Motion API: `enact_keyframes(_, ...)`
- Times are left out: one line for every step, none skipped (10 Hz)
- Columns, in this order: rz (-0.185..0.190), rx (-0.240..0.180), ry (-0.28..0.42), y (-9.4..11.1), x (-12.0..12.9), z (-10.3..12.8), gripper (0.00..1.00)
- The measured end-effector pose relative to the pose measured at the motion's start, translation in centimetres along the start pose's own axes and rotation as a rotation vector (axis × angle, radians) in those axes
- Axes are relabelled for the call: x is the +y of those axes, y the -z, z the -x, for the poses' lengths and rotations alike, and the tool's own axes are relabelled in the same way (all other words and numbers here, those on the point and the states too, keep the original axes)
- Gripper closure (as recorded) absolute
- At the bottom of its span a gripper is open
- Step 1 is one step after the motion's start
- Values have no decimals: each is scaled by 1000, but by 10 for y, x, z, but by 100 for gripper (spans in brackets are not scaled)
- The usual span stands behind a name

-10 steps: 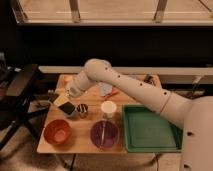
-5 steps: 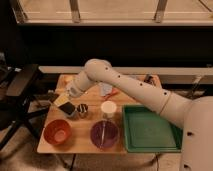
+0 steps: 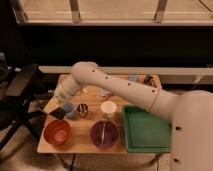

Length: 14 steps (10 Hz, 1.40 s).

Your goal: Place eraser in red bowl

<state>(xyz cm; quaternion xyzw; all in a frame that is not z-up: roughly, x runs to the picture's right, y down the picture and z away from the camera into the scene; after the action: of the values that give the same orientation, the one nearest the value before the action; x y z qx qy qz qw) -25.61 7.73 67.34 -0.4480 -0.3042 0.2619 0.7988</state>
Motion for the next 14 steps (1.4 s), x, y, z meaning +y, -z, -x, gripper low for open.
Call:
enact_keyframes(14, 5, 6, -9, 4, 0, 99)
enact_keyframes(27, 7, 8, -17, 7, -1, 94)
enact_keyframes(37, 5, 8, -23, 11, -1, 86)
enact_keyframes(47, -1, -5, -28, 13, -7, 74)
enact_keyframes(52, -7, -20, -32, 13, -12, 65)
enact_keyframes(55, -12, -31, -34, 14, -15, 57)
enact_keyframes(60, -16, -44, -38, 15, -19, 47)
enact_keyframes(64, -21, -63, -41, 15, -26, 35)
enact_keyframes(65, -24, -75, -42, 14, -30, 31)
enact_keyframes(64, -27, -94, -43, 12, -36, 30)
enact_keyframes(64, -28, -110, -45, 10, -41, 30)
enact_keyframes(62, -31, -112, -44, 9, -40, 30)
enact_keyframes(62, -31, -113, -44, 9, -41, 30)
enact_keyframes(61, -31, -112, -44, 9, -40, 30)
